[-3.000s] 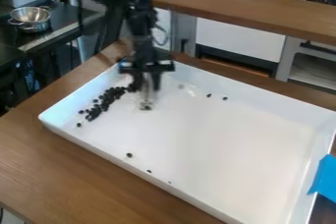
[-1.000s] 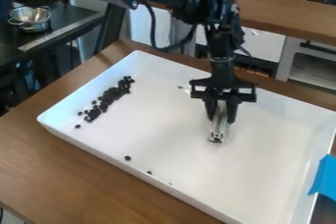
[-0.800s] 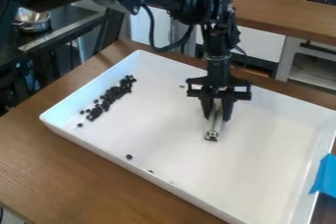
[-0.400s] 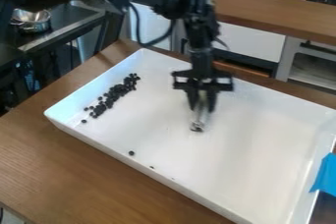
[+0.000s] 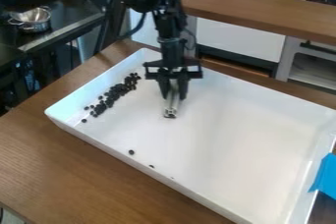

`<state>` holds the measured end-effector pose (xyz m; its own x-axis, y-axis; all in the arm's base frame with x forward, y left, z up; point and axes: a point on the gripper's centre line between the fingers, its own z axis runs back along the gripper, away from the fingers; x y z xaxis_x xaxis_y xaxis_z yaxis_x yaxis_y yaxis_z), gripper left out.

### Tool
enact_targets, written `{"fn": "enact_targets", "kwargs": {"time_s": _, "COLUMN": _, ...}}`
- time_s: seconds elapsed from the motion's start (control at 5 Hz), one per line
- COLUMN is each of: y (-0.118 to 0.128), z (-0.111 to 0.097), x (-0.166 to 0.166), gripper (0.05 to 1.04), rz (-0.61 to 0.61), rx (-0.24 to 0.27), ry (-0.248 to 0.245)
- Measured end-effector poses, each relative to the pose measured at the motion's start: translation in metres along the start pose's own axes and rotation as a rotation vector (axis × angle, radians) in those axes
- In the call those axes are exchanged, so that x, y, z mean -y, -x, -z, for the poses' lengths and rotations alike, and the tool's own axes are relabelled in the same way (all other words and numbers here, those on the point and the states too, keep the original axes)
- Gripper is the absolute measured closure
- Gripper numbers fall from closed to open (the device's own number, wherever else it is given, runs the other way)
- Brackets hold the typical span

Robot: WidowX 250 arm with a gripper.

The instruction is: Sweep into pile

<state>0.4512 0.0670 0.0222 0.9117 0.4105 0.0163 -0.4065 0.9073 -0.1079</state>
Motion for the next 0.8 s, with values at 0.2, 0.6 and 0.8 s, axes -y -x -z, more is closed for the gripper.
{"fn": "enact_targets", "kwargs": {"time_s": 0.2, "y": -0.002, "z": -0.002, "x": -0.035, "gripper": 0.705, "rz": -0.056, "rx": 0.027, "ry": -0.045}}
{"fn": "enact_targets", "kwargs": {"time_s": 0.6, "y": 0.020, "z": -0.009, "x": -0.069, "gripper": 0.704, "rz": -0.048, "rx": 0.003, "ry": -0.133}}
{"fn": "enact_targets", "kwargs": {"time_s": 0.8, "y": 0.044, "z": -0.034, "x": -0.035, "gripper": 0.704, "rz": 0.018, "rx": -0.018, "ry": 0.043}}
